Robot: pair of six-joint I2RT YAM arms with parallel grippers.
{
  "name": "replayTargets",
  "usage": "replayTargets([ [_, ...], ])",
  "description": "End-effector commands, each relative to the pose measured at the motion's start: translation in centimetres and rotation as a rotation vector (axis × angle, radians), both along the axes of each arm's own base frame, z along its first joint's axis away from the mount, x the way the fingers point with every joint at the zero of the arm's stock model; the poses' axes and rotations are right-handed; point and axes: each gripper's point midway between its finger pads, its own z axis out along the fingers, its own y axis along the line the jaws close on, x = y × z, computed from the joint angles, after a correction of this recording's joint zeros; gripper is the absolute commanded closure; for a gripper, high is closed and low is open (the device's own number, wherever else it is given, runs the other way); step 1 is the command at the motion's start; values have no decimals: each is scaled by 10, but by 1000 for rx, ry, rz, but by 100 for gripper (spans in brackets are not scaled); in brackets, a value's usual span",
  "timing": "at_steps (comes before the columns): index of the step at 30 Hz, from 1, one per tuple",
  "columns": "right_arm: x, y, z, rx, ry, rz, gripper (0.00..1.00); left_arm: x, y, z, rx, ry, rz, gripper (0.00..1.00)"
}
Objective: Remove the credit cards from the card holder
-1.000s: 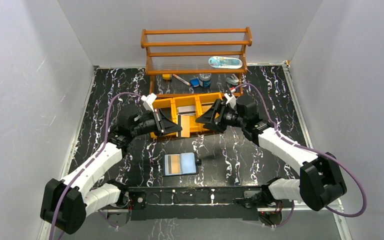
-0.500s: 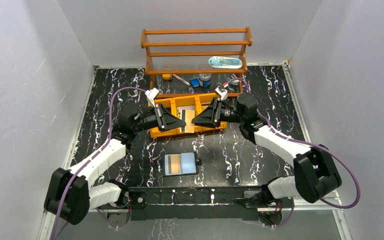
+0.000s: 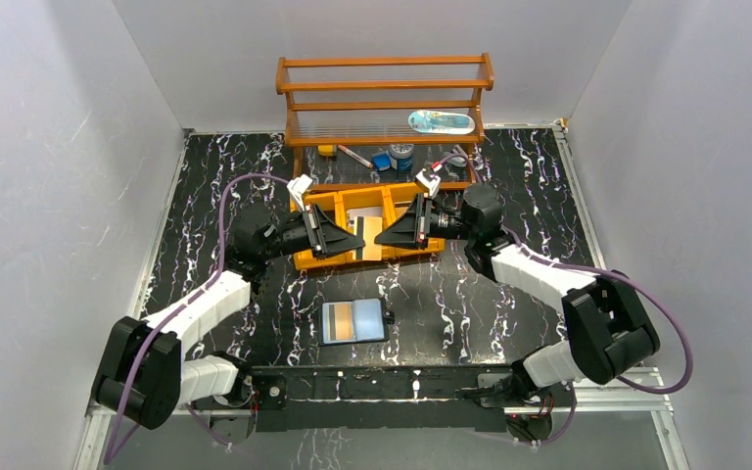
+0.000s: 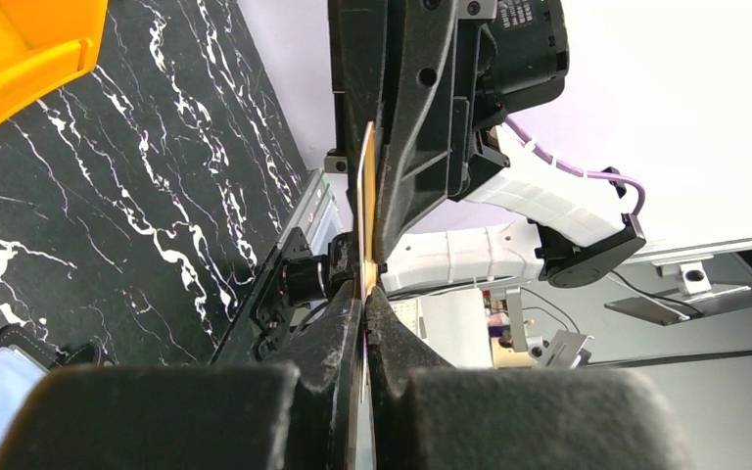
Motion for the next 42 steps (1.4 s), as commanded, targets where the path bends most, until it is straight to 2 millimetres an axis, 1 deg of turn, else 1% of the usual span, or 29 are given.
replayTargets([
  [1, -3, 1, 19, 70, -85, 32, 99, -2, 3, 7, -24, -31, -4, 100],
  [3, -2, 2, 20, 75, -87, 30, 100, 0, 4, 3, -18, -20, 2, 100],
  [5, 1, 2, 18, 63, -85, 11, 100, 3, 5, -4, 10, 15, 14, 91],
  [6, 3, 2, 15, 51, -87, 2, 100, 4, 6, -8, 27, 22, 21, 80],
  [7, 5, 2, 12, 31, -87, -8, 100, 5, 7, -12, 49, 32, 31, 68],
  [9, 11, 1, 5, -24, -108, -41, 100, 8, 12, -18, 102, 32, 69, 38],
  [10, 15, 1, 4, -53, -125, -55, 100, 10, 16, -21, 136, 35, 95, 28],
  [11, 19, 0, 2, -85, -139, -72, 100, 11, 20, -27, 178, 36, 118, 20],
  [13, 26, -3, -4, -156, -162, -106, 100, 15, 31, -34, 267, 31, 176, 9],
  [15, 36, -9, -10, -238, -193, -156, 100, 21, 47, -42, 375, 29, 262, 2],
  [16, 40, -13, -16, -296, -196, -181, 100, 23, 56, -48, 433, 26, 302, 2],
  [18, 50, -22, -20, -386, -243, -232, 100, 25, 75, -55, 546, 13, 380, 2],
  [23, 82, -55, -21, -630, -407, -374, 100, 23, 119, -60, 751, -40, 518, 1],
  [24, 90, -63, -22, -686, -440, -405, 100, 23, 127, -58, 787, -58, 542, 2],
  [28, 118, -94, -24, -892, -574, -494, 100, 22, 153, -59, 910, -117, 604, 2],
  [30, 129, -103, -26, -958, -652, -508, 100, 22, 161, -59, 952, -153, 617, 2],
  [33, 142, -111, -31, -1031, -778, -488, 100, 24, 170, -61, 1006, -190, 630, 2],
  [35, 150, -111, -32, -1064, -854, -457, 100, 24, 173, -64, 1036, -218, 620, 2],
  [37, 155, -106, -33, -1076, -945, -404, 100, 23, 176, -66, 1058, -241, 604, 2],
  [39, 155, -97, -39, -1075, -1064, -292, 100, 21, 179, -69, 1074, -248, 609, 2],
  [41, 157, -93, -43, -1114, -1174, -204, 100, 20, 182, -74, 1078, -256, 615, 2],
  [42, 159, -92, -45, -1139, -1218, -174, 100, 17, 182, -80, 1081, -251, 610, 2],
])
